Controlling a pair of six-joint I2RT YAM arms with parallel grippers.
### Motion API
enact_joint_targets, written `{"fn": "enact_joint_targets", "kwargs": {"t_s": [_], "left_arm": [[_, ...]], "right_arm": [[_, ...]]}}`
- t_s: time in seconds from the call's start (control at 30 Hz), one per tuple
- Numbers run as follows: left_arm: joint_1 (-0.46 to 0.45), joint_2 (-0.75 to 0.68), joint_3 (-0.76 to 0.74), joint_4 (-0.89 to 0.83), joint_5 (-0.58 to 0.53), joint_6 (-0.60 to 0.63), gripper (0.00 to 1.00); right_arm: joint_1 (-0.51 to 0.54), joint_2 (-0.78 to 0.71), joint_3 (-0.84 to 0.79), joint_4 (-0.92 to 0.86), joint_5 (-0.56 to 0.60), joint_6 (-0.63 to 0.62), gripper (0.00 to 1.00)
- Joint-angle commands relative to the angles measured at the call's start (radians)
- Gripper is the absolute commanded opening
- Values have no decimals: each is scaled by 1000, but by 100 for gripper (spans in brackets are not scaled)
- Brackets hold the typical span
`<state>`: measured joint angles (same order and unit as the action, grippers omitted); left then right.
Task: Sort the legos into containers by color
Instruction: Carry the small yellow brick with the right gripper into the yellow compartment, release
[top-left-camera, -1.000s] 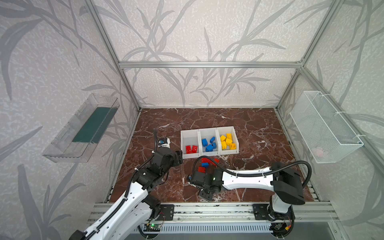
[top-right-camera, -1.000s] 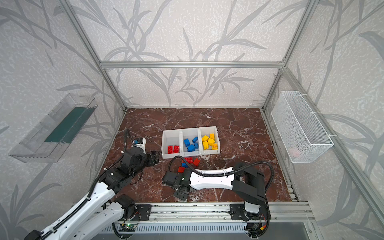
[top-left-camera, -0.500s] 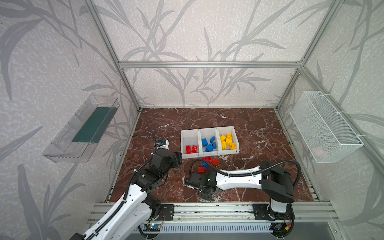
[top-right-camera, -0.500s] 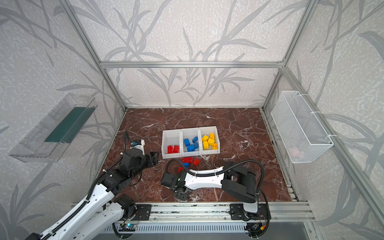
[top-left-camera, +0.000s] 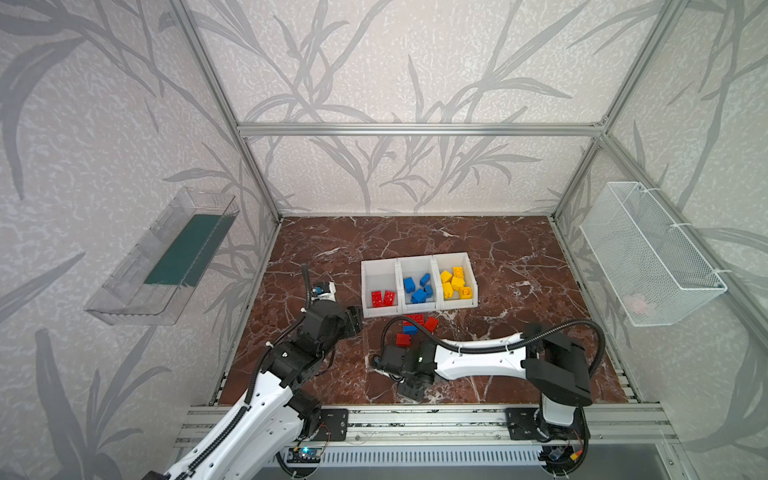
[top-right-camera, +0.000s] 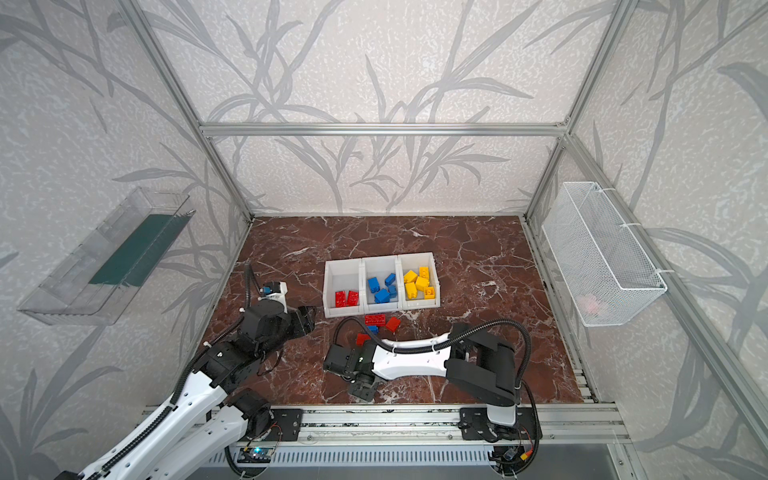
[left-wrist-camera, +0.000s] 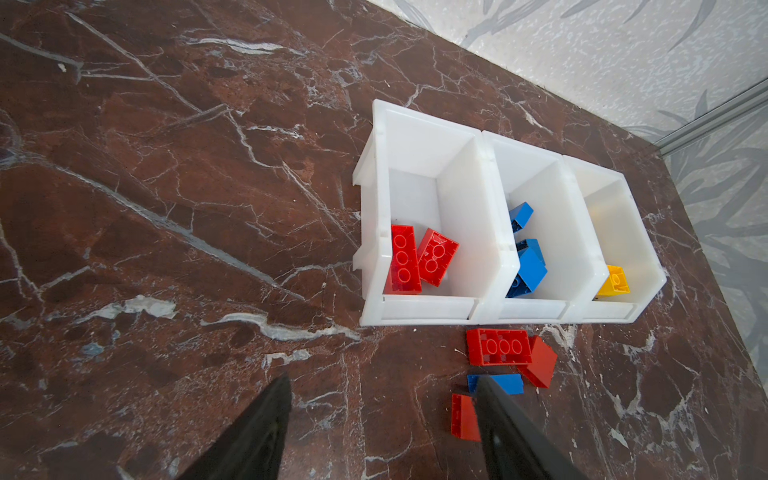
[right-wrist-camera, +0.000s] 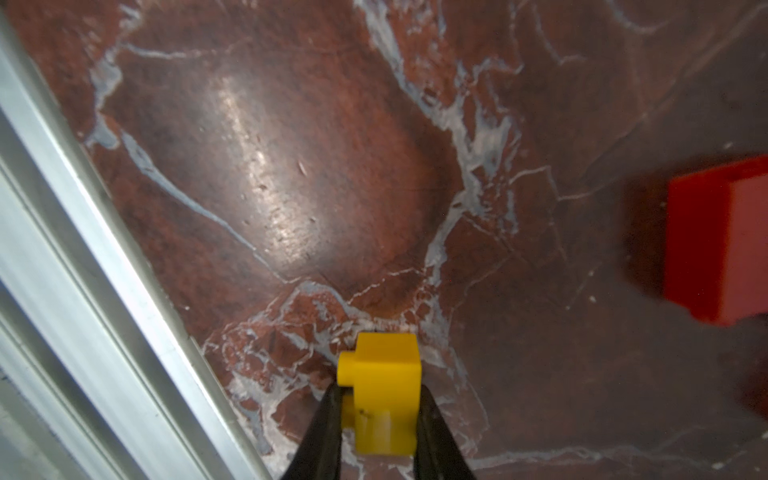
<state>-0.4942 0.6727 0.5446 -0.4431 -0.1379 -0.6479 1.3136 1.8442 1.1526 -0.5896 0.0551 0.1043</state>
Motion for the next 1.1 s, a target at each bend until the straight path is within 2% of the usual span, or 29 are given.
{"fn": "enact_joint_targets", "kwargs": {"t_s": [0.0,0.13,0.3,0.47,0.57,0.87,1.0,1.07], "left_arm": [[5,-13,-12,-23,-22,-16,72],[5,-19,-15,-29,-16,-19,72],[5,-13,-33,-4,21,-39,72],[4,2,-47,19,61,-52,72],[3,12,-56,29,83,-60,72],[2,40,-82,57,136,-81,72],[-3,57,-88,65,153,-81,72],[-5,69,-88,73,157,-79,72]], "right_arm": [[-35,-58,-29,-19,23,23,16],[-127,-168,-37,-39,38,6,16],[-330,-308,-29,-31,58,-13,18],[-558,-314,17,-39,34,-1,19],[-638,-268,50,-47,25,6,19],[-732,-143,123,-26,40,67,19],[-744,-113,139,-26,38,85,25],[-745,-112,145,-31,43,88,34]]}}
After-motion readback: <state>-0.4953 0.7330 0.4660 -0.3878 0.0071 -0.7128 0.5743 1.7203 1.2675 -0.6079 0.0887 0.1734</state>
